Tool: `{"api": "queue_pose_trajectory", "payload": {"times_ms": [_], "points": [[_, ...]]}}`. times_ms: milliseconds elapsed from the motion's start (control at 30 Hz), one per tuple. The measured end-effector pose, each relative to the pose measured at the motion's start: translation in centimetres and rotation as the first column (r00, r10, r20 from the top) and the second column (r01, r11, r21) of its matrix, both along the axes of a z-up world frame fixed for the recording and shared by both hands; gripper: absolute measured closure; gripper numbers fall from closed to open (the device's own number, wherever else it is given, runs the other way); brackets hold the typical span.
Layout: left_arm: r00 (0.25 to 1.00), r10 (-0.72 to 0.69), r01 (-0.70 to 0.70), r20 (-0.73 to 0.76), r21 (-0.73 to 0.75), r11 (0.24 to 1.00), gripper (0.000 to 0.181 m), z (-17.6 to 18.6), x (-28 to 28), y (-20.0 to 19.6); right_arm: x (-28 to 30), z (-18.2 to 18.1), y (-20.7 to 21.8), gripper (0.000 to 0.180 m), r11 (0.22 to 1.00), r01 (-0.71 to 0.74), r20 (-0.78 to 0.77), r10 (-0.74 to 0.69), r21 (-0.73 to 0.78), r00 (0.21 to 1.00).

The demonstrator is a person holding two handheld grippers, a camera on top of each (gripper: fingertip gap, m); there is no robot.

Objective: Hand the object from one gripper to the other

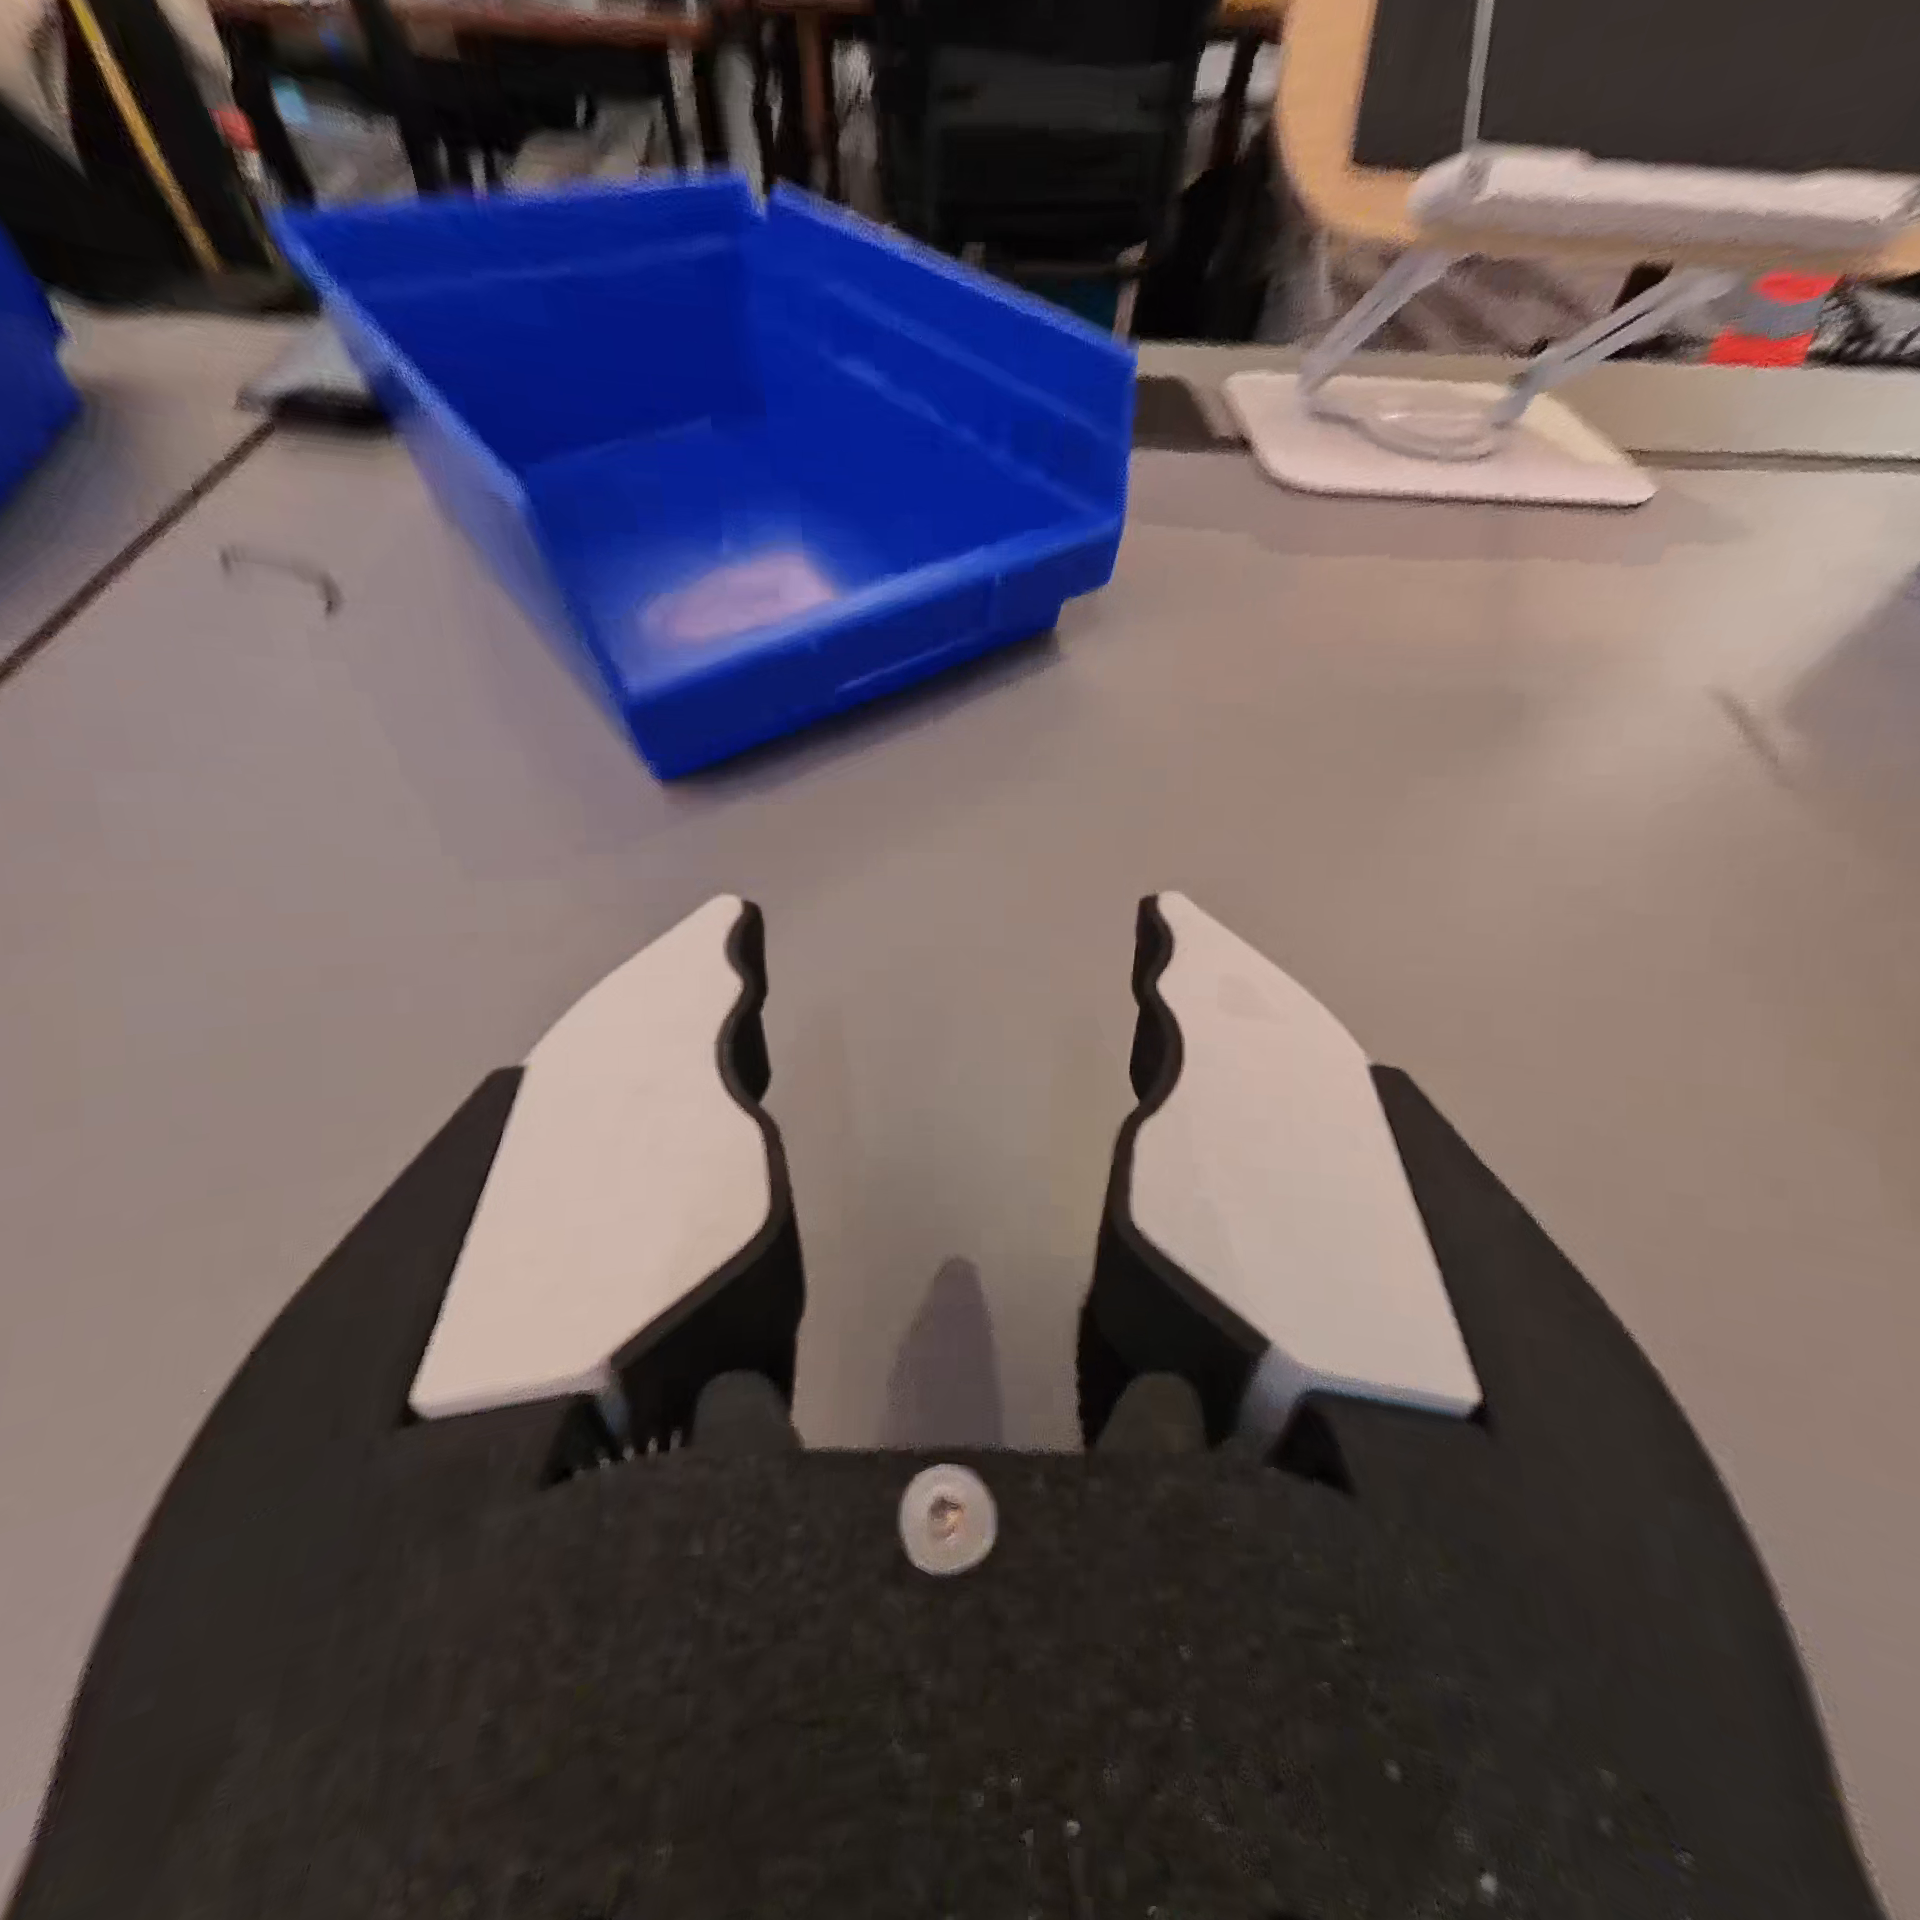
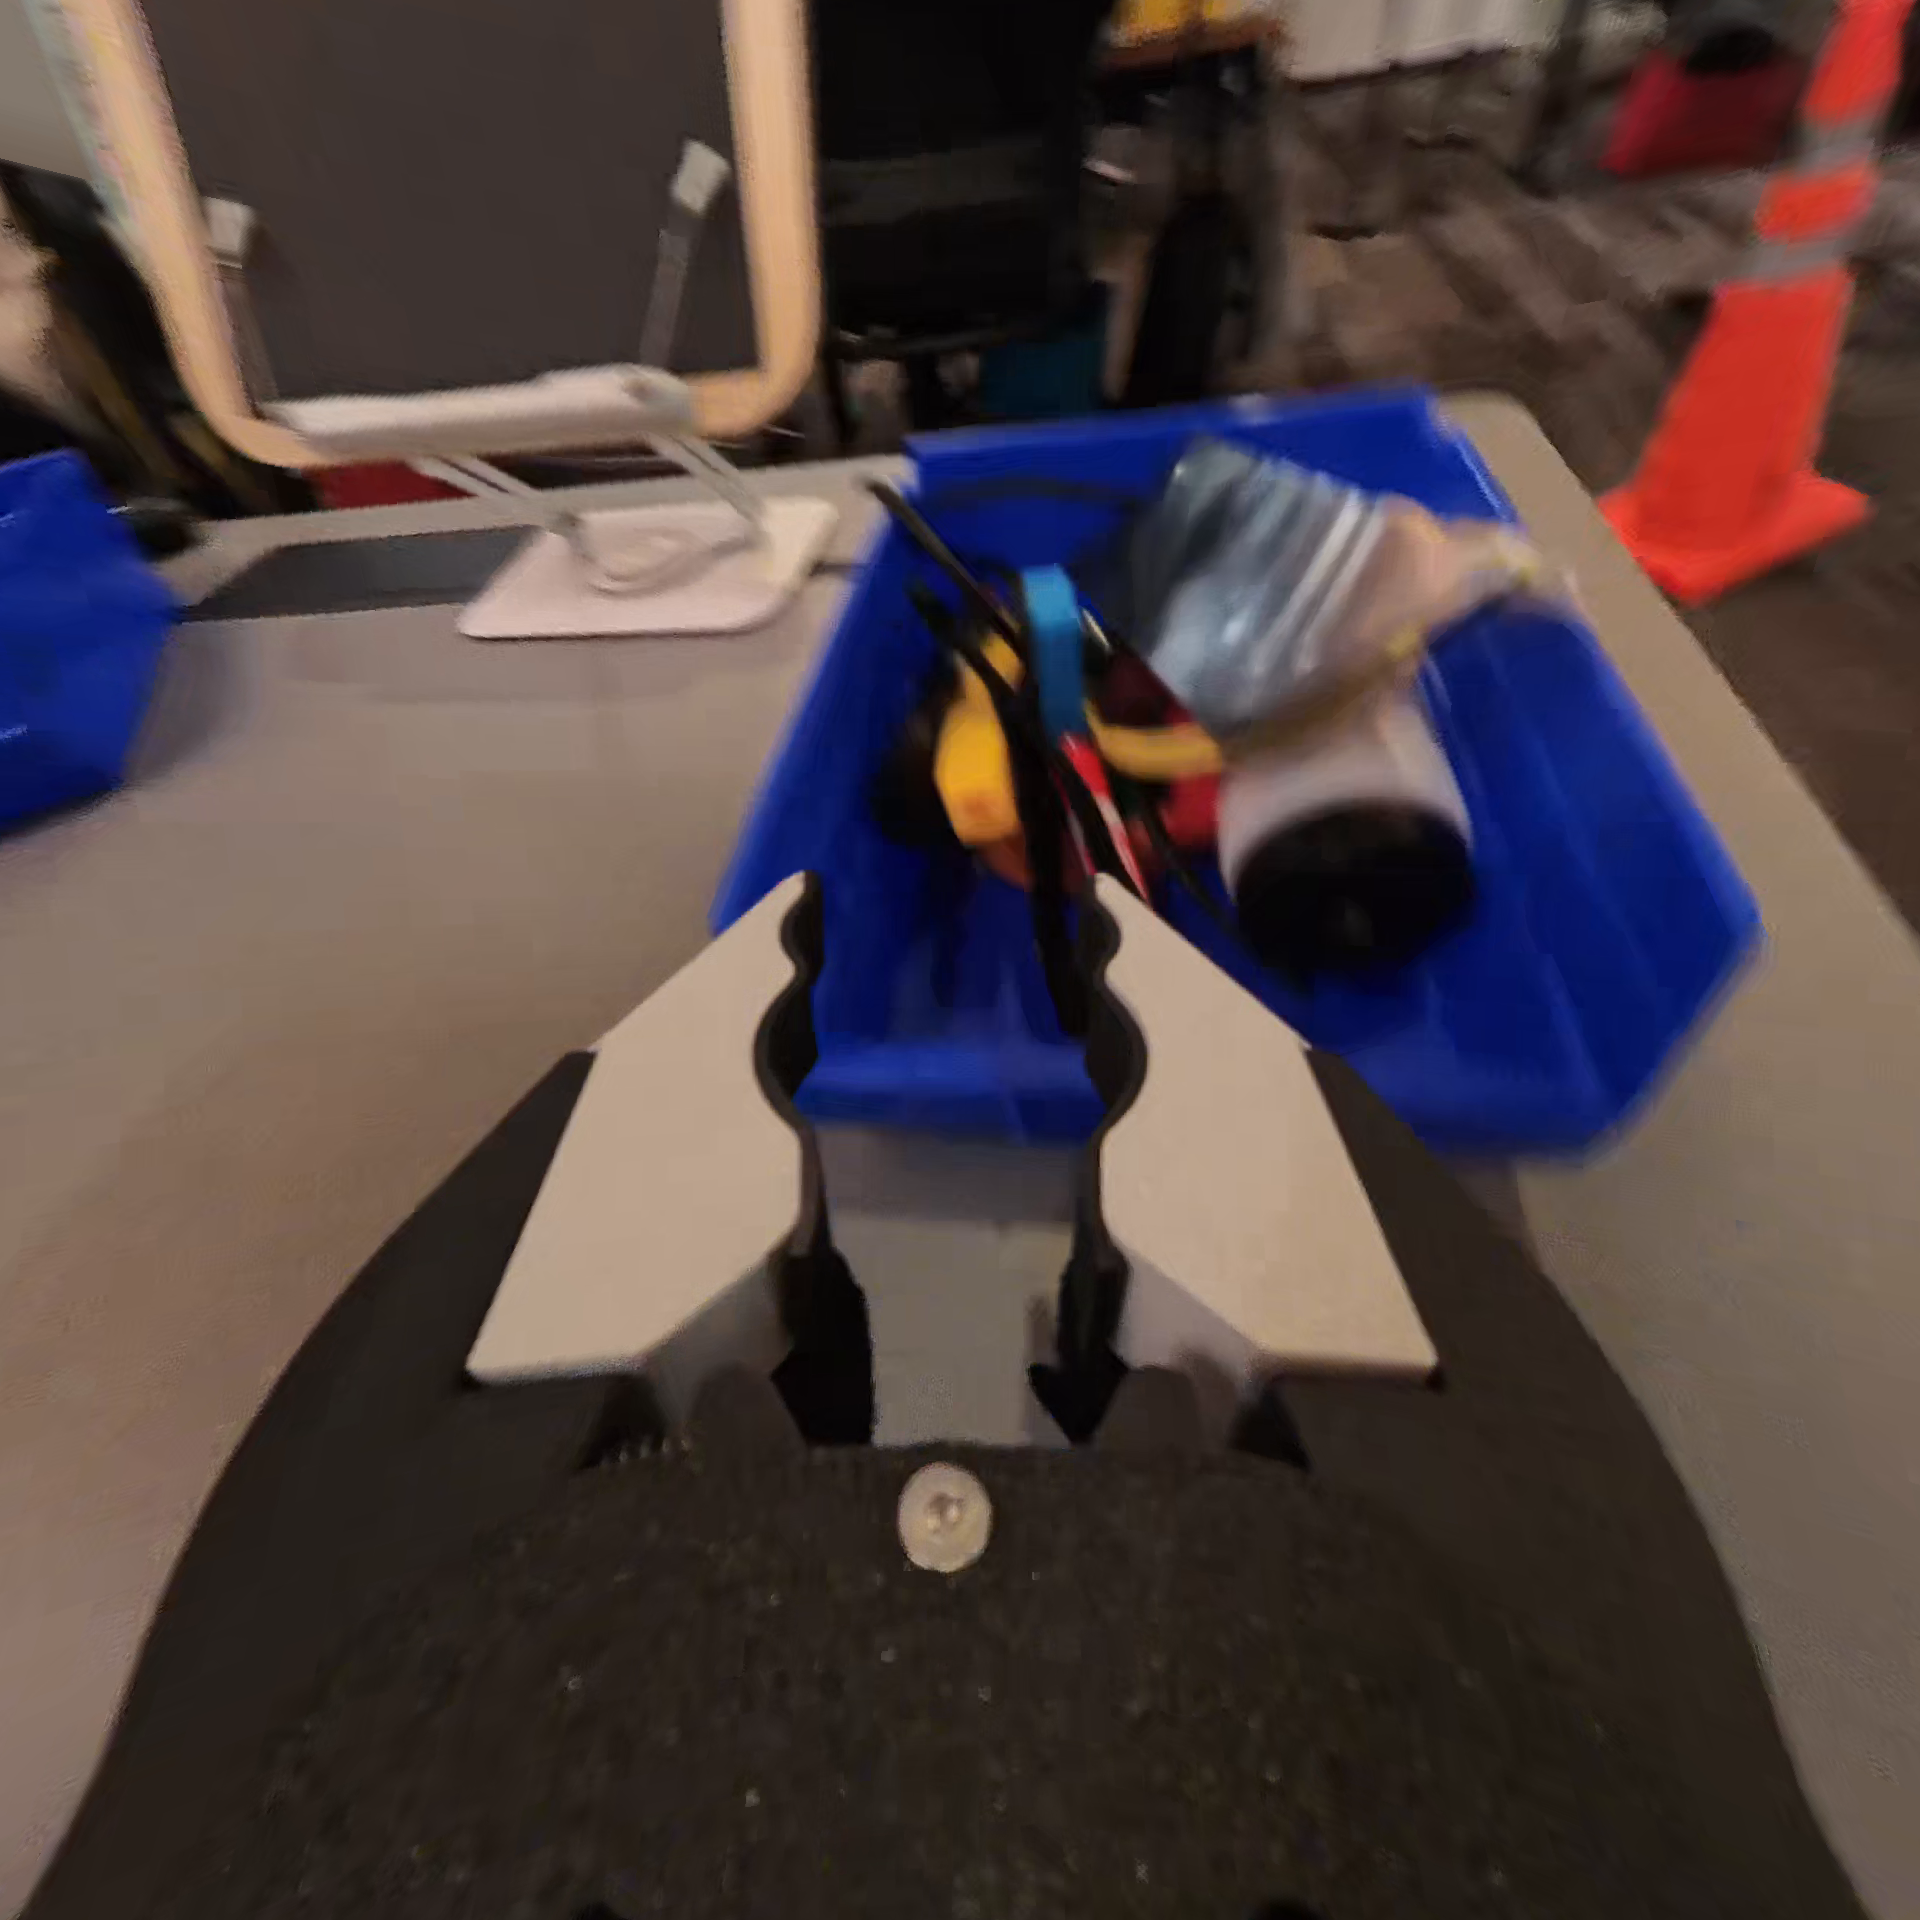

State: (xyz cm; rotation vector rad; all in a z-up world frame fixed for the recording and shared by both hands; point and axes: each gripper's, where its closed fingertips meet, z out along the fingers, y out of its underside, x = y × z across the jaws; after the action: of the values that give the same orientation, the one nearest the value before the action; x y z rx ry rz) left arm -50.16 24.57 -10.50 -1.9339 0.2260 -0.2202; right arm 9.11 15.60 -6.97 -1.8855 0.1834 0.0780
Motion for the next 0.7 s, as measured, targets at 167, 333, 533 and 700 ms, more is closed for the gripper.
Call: {"api": "queue_pose_trajectory", "payload": {"times_ms": [167,333,533,700], "points": [[0.983,0.129,-0.138,-0.131,-0.067,0.988,0.117,-2.2,-3.2,0.5,1.5,-4.7,-4.4,0.131,0.993,0.114,-0.214,-0.103,0.043,0.971],[0.969,0.216,-0.228,-0.117,-0.102,0.968,0.106,-3.3,-4.8,2.0,1.9,-5.4,-2.8,0.133,0.997,0.077,-0.13,-0.076,0.001,0.989],[0.978,0.189,-0.199,-0.085,-0.131,0.971,0.106,-3.8,-3.6,3.3,1.7,-7.1,-1.7,0.138,0.996,0.07,-0.153,-0.077,-0.048,0.985],[0.975,0.207,-0.217,-0.075,-0.161,0.963,0.104,-3.6,-4.5,6.4,3.3,-6.8,-2.4,0.14,0.989,0.141,-0.147,-0.144,-0.032,0.979]]}}
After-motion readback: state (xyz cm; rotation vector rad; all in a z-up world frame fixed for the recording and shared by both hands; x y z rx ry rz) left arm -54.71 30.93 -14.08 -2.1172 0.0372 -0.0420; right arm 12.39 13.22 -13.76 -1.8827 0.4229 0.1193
